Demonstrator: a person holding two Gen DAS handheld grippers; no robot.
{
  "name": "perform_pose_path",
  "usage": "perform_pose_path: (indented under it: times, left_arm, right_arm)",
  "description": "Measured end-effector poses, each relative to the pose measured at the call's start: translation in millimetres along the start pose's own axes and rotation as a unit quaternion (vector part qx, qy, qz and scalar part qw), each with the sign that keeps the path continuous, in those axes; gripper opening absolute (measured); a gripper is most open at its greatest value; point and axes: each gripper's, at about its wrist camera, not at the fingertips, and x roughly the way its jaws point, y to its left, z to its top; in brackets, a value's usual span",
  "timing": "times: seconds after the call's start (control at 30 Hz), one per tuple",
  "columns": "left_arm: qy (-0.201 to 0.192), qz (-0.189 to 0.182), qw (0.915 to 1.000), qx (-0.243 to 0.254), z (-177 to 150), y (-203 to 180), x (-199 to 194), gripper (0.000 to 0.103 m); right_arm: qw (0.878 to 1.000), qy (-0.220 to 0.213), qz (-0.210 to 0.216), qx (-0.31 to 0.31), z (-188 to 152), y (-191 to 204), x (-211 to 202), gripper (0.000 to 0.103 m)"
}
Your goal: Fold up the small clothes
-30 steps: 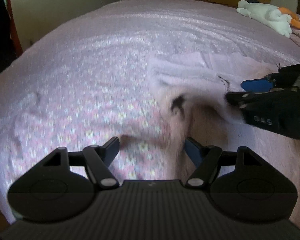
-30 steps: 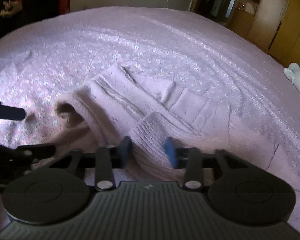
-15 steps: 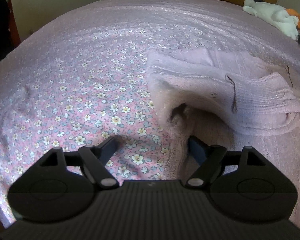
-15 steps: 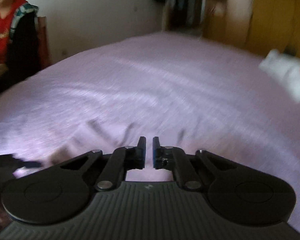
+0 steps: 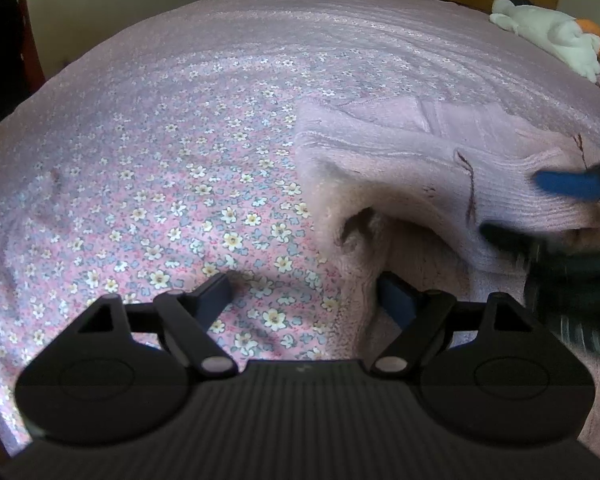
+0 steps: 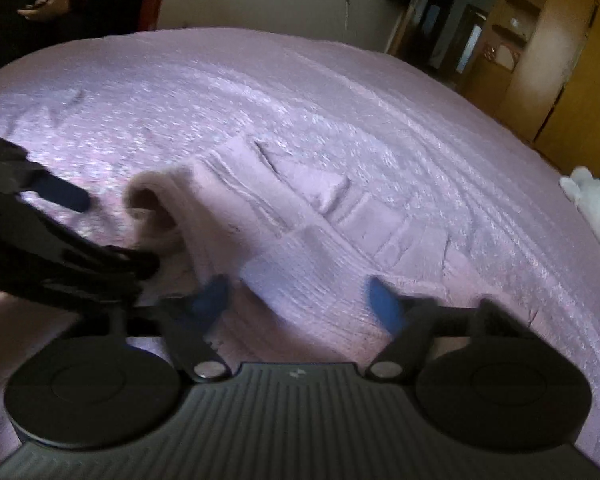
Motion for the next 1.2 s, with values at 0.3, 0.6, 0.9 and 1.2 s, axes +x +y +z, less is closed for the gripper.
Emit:
perform_pose_path:
  times: [0.3, 0.6, 0.9, 1.2]
  left_arm:
    - [-0.006, 0.001, 1.0000, 0.003, -2.0, -0.9, 1.1, 0.083]
    - [-0.006, -0.001, 0.9999, 0.009, -3.2, -1.0, -0.3, 0.083]
    - [-0.005, 0.003, 0.9999, 0.013, -2.8, -3.0, 0.4, 0.084]
    - [-0.003, 0.019, 0.9998, 0.002, -4.2, 5.0, -19.6, 0.084]
  right_arm:
    - [0.990, -0.083, -0.108, 0.047, 17.1, -47.2, -33.9, 0.005]
    - [0.957, -0.138, -0.210, 0.148, -23.7, -141.2, -110.0, 0.005]
    - [0.944, -0.006, -0.204, 0.260, -145.5, -158.1, -62.4, 0.007]
    - [0.905, -0.052, -0.202, 0.371, -177.4, -160.4, -88.4, 0.083]
